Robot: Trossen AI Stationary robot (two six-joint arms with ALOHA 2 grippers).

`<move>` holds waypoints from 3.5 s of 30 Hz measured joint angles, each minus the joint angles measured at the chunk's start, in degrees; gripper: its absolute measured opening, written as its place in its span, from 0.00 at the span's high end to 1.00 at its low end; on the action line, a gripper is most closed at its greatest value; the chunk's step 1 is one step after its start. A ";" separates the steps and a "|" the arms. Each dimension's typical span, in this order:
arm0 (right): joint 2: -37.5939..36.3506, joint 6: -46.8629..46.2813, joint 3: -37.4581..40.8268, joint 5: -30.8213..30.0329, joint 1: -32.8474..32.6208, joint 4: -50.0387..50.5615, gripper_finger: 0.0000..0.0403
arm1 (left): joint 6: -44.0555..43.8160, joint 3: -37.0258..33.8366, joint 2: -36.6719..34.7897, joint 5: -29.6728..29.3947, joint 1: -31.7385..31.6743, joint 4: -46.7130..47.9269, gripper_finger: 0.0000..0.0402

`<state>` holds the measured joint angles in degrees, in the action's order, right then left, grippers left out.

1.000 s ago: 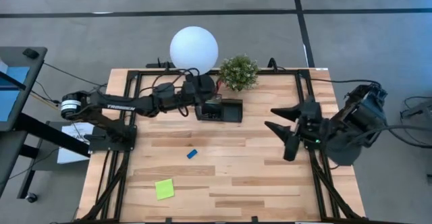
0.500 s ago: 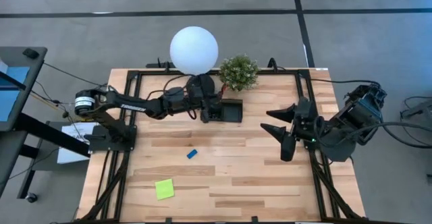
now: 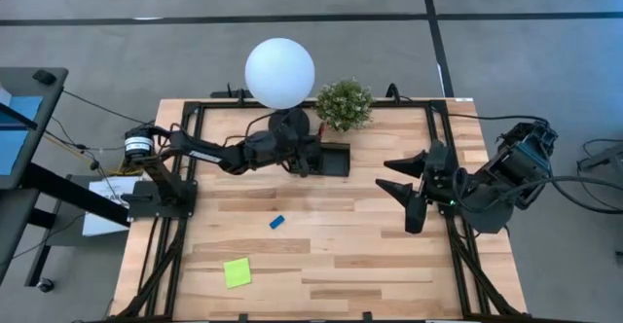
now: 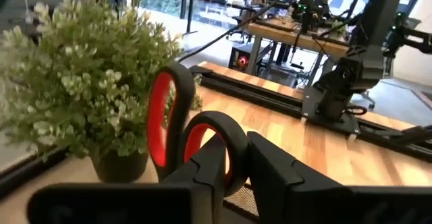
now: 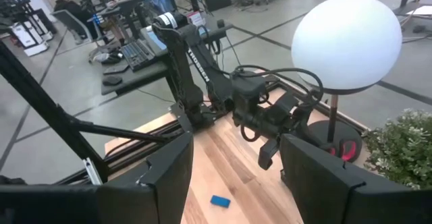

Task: Pick and place office supplies into organizer
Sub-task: Put the black scissors into the black desk organizer, then put the blue eraser into the black desk organizer

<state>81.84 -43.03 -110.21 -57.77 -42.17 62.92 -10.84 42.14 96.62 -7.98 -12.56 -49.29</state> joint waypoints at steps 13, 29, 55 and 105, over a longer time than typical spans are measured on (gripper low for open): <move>0.00 0.00 0.00 0.94 0.00 0.00 0.46 | -9.42 0.06 0.11 -0.33 0.18 1.54 0.79; 0.00 0.00 0.00 5.29 -0.17 -1.95 0.46 | -2.14 2.66 -9.46 -5.00 2.98 12.32 0.79; 0.00 0.02 0.00 5.42 -0.17 -2.10 0.46 | -17.50 4.40 -7.30 0.28 3.57 23.10 0.66; 0.04 -6.49 5.51 17.53 1.93 -2.47 0.46 | -49.96 8.80 -3.71 -11.67 40.21 78.17 0.82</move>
<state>81.89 -49.52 -104.71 -40.25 -40.25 60.44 -60.80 50.94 92.91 -19.65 27.65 28.88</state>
